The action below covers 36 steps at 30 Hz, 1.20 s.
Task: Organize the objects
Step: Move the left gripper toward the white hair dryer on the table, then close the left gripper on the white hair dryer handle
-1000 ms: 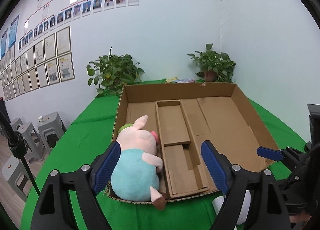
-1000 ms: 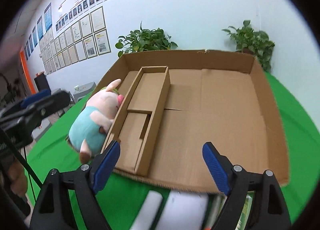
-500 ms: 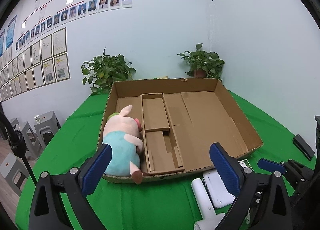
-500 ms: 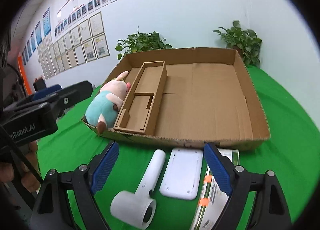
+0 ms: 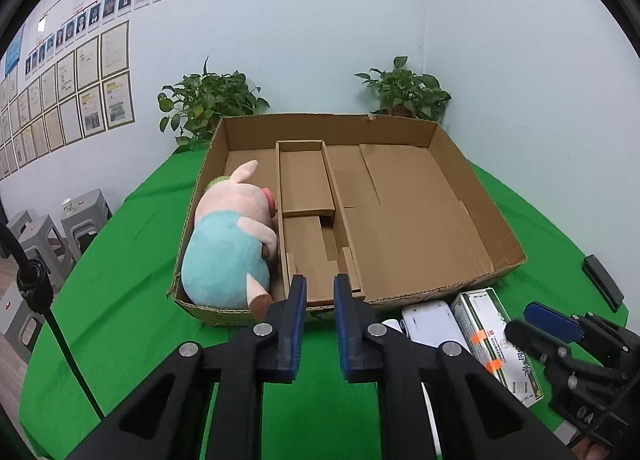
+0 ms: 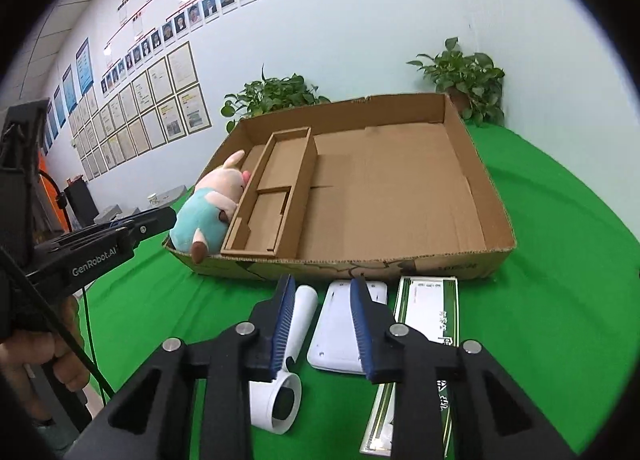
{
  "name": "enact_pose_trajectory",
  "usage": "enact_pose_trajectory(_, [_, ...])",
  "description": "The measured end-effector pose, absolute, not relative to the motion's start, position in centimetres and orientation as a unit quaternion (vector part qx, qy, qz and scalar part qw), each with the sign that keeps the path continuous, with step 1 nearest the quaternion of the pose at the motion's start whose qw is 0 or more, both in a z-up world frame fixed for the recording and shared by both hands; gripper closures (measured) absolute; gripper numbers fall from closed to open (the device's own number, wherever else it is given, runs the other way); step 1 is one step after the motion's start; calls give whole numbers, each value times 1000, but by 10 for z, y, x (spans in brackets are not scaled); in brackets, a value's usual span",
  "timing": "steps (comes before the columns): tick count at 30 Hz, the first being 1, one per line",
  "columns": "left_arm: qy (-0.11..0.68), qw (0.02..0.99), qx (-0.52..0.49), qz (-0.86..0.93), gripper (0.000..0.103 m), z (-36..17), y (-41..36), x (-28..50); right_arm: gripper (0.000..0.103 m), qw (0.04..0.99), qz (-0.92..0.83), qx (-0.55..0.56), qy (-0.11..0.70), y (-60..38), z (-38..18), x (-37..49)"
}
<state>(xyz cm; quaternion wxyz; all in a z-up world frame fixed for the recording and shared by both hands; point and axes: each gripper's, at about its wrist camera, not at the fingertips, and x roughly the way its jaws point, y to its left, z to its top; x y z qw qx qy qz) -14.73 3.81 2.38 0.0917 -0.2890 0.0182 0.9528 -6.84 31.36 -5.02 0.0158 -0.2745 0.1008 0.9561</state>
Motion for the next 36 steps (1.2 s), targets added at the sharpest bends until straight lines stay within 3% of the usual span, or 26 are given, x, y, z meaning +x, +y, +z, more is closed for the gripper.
enact_pose_trajectory(1, [23,88,-289,953,69,22,40,-148,33,12,955,-278,101,314,-53,-69])
enact_pose_trajectory(2, [30,84,-292,952,29,21,42,-149,11,10,954,-281,103,314,-56,-70])
enact_pose_trajectory(3, [26,84,-287,954,0,21,41,-149,10,10,955,-278,106,314,-59,-69])
enact_pose_trajectory(14, [-43,167,-329,928,1,10,35,-165,10,-71,942,-293,146,319,-79,-60])
enact_pose_trajectory(20, [-91,245,-401,878,1,-31,42,-184,10,-135,929,-324,113,283,-100,-42])
enact_pose_trajectory(26, [-113,283,-453,838,5,-71,56,-200,10,-121,921,-355,105,262,-118,-48])
enact_pose_trajectory(32, [-127,300,-502,801,18,-102,66,-217,13,-107,917,-373,94,252,-125,-58])
enact_pose_trajectory(36, [-143,307,-515,788,30,-115,70,-220,26,-90,917,-382,75,246,-127,-60])
